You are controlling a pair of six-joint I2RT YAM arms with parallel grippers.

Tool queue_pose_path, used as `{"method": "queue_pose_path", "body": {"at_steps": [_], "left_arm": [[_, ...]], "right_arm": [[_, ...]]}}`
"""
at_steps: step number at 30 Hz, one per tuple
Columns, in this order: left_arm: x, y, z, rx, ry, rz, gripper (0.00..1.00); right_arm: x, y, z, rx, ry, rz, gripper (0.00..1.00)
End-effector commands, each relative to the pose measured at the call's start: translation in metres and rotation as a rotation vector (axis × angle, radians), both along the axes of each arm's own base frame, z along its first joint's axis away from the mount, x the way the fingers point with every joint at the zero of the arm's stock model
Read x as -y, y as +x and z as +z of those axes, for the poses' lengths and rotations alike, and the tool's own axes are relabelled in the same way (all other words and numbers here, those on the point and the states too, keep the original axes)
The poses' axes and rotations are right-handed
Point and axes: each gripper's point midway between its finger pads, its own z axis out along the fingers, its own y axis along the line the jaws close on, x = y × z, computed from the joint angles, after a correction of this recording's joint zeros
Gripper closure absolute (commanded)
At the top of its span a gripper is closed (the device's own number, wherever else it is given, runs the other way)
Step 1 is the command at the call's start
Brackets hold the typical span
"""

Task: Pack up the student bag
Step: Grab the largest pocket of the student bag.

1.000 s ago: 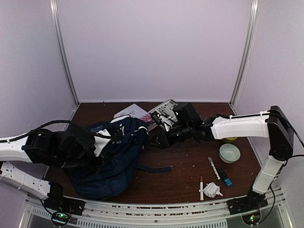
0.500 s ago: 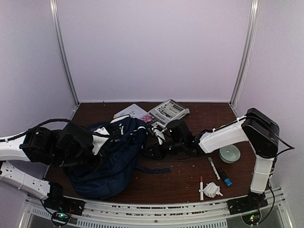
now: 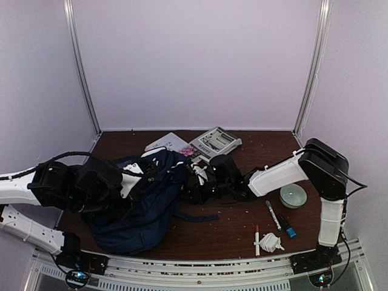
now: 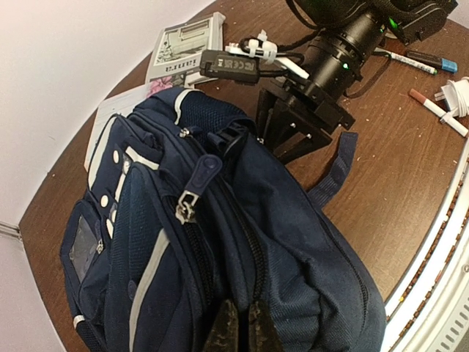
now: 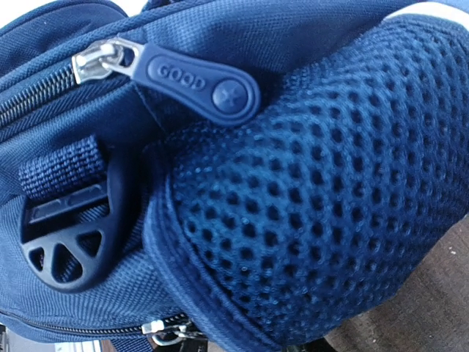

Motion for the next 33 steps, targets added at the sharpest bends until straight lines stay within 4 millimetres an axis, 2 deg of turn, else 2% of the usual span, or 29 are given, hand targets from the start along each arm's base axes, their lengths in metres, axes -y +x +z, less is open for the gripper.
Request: {"method": "queue_pose_path", "body": {"at_steps": [1,3,7,12,16,18,20,21,22,23,25,30,33], "left_arm": [[0.017,0.013,0.061,0.097,-0.204,0.033,1.0],[0.018,0.013,0.061,0.096,-0.202,0.031,1.0],[0.019,0.013,0.059,0.095,-0.196,0.029,1.0],[0.015,0.013,0.055,0.089,-0.198,0.038,1.0],[0.013,0.011,0.046,0.072,-0.197,0.04,1.0],[0.022,0.002,0.045,0.055,-0.214,-0.037,1.0],[0.04,-0.017,0.051,0.032,-0.279,-0.189,1.0],[0.049,-0.027,0.054,0.019,-0.32,-0.261,1.0],[0.056,-0.034,0.059,0.018,-0.36,-0.315,1.0],[0.059,-0.036,0.062,0.021,-0.384,-0.331,1.0],[0.06,-0.033,0.069,0.044,-0.392,-0.326,1.0],[0.07,-0.039,0.105,0.165,-0.448,-0.404,1.0],[0.087,-0.044,0.125,0.254,-0.466,-0.477,1.0]], "right_arm": [[-0.002,0.007,0.034,0.109,0.051,-0.009,0.67],[0.0,0.005,0.041,0.132,0.056,-0.006,0.74],[0.001,0.002,0.046,0.147,0.053,0.013,0.99],[0.012,0.0,0.04,0.136,0.006,0.002,1.0],[0.033,0.008,0.027,0.155,-0.136,-0.08,1.0],[0.048,0.017,0.025,0.19,-0.242,-0.128,1.0],[0.062,0.027,0.032,0.244,-0.336,-0.169,1.0],[0.068,0.034,0.04,0.275,-0.377,-0.197,1.0],[0.072,0.044,0.056,0.327,-0.408,-0.236,1.0],[0.079,0.049,0.063,0.355,-0.442,-0.257,1.0],[0.08,0.06,0.1,0.42,-0.446,-0.295,1.0],[0.069,0.076,0.197,0.529,-0.368,-0.339,1.0],[0.057,0.076,0.255,0.593,-0.284,-0.334,1.0]]}}
